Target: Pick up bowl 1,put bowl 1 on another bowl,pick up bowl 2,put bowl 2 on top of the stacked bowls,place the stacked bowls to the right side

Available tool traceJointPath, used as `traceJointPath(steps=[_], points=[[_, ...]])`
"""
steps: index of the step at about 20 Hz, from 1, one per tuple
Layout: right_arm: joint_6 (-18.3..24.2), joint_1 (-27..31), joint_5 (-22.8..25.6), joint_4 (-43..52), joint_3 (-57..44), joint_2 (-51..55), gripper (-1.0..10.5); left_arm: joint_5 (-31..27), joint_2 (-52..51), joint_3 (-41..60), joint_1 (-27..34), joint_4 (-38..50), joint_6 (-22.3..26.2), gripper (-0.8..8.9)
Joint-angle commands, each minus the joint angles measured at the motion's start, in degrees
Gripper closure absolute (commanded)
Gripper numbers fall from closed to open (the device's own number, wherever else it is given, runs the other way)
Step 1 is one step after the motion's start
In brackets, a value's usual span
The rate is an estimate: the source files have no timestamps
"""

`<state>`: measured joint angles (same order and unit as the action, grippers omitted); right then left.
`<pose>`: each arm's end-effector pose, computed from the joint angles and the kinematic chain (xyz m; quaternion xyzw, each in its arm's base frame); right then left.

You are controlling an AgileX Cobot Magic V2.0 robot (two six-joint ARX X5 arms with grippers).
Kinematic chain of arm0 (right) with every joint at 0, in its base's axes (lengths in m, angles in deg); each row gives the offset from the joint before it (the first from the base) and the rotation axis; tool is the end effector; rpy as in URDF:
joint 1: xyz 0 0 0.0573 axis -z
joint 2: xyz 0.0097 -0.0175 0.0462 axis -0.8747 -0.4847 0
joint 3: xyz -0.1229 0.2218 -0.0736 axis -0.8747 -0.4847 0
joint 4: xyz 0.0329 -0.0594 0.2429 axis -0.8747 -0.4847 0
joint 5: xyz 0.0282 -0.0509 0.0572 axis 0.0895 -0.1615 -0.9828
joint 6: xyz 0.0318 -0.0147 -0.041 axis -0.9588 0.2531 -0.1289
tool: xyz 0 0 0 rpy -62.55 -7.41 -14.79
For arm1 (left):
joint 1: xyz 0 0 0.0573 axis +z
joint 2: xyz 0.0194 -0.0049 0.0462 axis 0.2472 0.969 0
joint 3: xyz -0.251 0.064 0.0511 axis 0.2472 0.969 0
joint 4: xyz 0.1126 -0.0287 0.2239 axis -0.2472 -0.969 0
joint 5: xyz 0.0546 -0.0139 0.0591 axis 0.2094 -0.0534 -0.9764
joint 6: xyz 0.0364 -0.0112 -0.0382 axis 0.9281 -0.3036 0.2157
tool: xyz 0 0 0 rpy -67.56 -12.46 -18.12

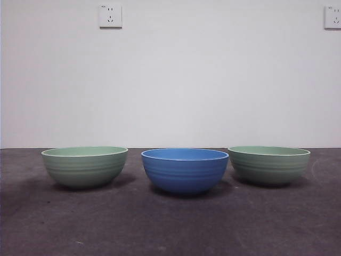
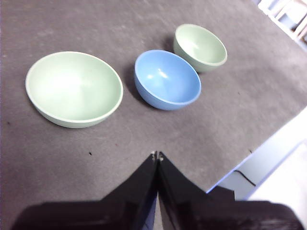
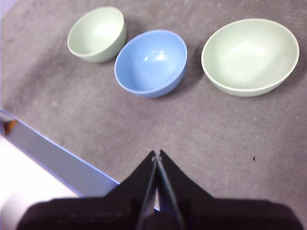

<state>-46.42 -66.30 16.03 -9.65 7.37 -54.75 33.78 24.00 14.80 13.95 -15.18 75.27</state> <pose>0.1006 0.0237 0.3153 0.0183 0.3635 0.3039 0.8804 0.1029 -0.0182 0.2971 -0.0595 0.3170 -0.3230 0.8897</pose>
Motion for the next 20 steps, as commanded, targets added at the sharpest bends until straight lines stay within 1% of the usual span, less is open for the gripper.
traceJointPath(steps=[1, 6, 7, 8, 9, 10, 11, 12, 14, 15, 20], points=[[2.36, -0.15, 0.26, -0.04, 0.04, -0.07, 9.6, 0.02, -0.09, -0.22, -0.48, -0.63, 2.43, 8.21], [2.19, -0.15, 0.09, -0.02, 0.04, -0.07, 9.3, 0.07, -0.09, -0.22, -0.48, -1.75, 2.34, 8.02], [1.70, -0.15, 0.09, 0.02, 0.04, -0.07, 9.3, 0.07, -0.09, -0.22, -0.48, -1.75, 2.32, 7.54], [1.40, -0.15, 0.09, 0.07, 0.04, -0.07, 9.0, 0.07, -0.09, -0.22, -0.48, -1.73, 2.32, 6.56], [1.42, -0.15, 0.07, 0.07, 0.04, -0.07, 8.3, 0.09, -0.09, -0.22, -0.48, -1.70, 2.32, 5.37], [1.36, -0.15, 0.07, 0.07, 0.04, -0.07, 7.4, 0.09, -0.09, -0.22, -0.48, -1.66, 2.29, 3.77], [0.85, -0.15, 0.07, 0.09, 0.04, -0.07, 6.6, 0.09, -0.09, -0.22, -0.48, -1.57, 2.21, 2.58], [-0.13, -0.15, 0.09, 0.13, 0.04, -0.07, 5.5, 0.09, -0.09, -0.24, -0.48, -1.49, 2.10, 1.78], [-1.66, -0.15, 0.09, 0.20, 0.04, -0.07, 3.6, 0.09, -0.09, -0.26, -0.48, -1.46, 2.05, 1.60], [-1.88, -0.13, 0.07, 0.20, 0.04, -0.07, 3.3, 0.07, -0.09, -0.26, -0.48, -1.42, 1.81, 1.60], [-2.99, -0.13, 0.07, 0.20, 0.04, -0.07, 3.2, 0.07, -0.09, -0.26, -0.48, -0.77, 0.70, 1.60]])
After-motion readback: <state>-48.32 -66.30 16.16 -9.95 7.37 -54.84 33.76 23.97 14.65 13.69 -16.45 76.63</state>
